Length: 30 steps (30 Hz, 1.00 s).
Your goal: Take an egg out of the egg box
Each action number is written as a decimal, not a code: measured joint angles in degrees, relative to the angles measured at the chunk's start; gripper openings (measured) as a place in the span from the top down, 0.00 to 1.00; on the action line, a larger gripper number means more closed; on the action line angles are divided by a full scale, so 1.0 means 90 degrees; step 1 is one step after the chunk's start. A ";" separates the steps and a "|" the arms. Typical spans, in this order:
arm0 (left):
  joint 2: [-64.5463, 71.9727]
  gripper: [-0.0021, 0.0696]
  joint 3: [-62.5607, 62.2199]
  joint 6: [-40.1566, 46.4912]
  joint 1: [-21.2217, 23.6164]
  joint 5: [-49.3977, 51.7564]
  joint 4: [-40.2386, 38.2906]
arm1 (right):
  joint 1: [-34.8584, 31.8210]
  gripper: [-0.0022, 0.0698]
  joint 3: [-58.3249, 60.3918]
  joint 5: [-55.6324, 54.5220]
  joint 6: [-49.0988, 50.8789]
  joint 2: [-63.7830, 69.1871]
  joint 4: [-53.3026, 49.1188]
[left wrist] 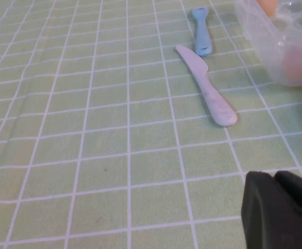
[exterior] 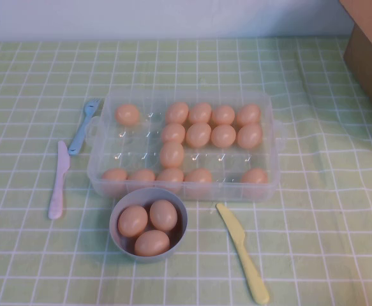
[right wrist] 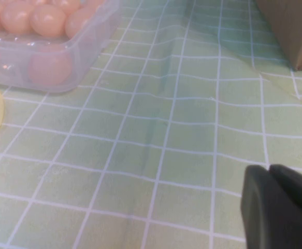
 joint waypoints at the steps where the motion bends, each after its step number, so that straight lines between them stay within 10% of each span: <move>1: 0.0000 0.98 0.0000 0.0000 0.0000 0.0000 0.0000 | 0.0000 0.99 0.0000 0.0000 0.0000 0.0000 0.0000; 18: 0.0000 0.98 0.0000 0.0000 0.0000 0.0000 0.0000 | 0.0000 0.99 0.0000 -0.0018 0.0000 0.0000 0.0119; 30: 0.0000 0.98 0.0000 0.0000 0.0000 0.0000 0.0000 | 0.0000 0.99 0.0000 -0.1313 0.0000 0.0000 0.3024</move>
